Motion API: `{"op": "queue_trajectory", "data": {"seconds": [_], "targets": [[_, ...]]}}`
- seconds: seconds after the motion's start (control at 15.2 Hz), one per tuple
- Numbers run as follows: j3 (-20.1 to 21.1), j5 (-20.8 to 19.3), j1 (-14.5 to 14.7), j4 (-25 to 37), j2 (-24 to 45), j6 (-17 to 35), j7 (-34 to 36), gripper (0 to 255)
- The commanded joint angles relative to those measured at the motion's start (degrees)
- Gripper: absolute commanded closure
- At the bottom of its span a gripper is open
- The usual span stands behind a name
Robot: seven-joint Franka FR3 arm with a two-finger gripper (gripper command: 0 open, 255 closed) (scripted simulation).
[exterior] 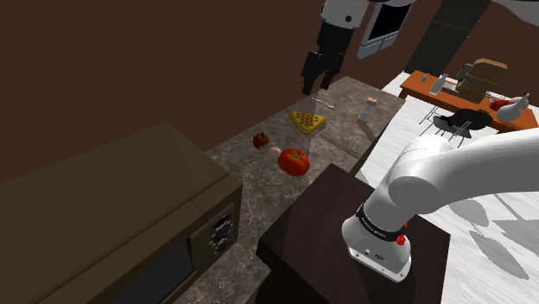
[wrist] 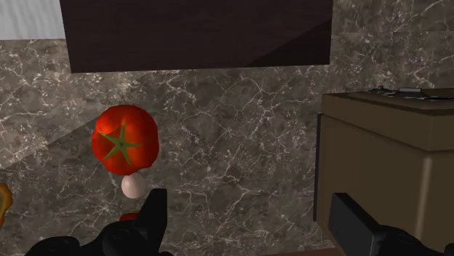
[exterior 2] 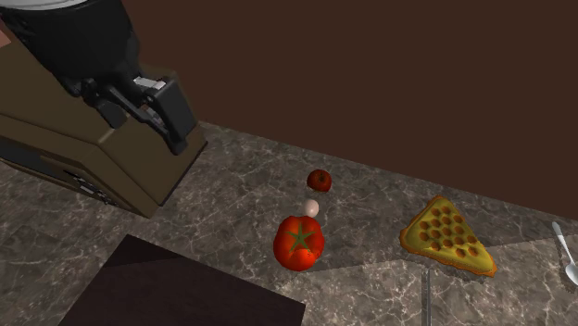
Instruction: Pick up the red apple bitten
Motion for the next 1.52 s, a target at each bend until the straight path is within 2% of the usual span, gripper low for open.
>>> {"op": "queue_trajectory", "data": {"seconds": [0.0, 0.73, 1.45], "targets": [[0.0, 0.0, 0.0, 0.0, 0.0, 0.0, 0.0, 0], [-4.1, -2.7, -1.7, -4.6, 16.7, 21.9, -5.6, 0], [-7.9, -1.3, -2.5, 1.0, 40.3, 40.6, -12.0, 0]]}}
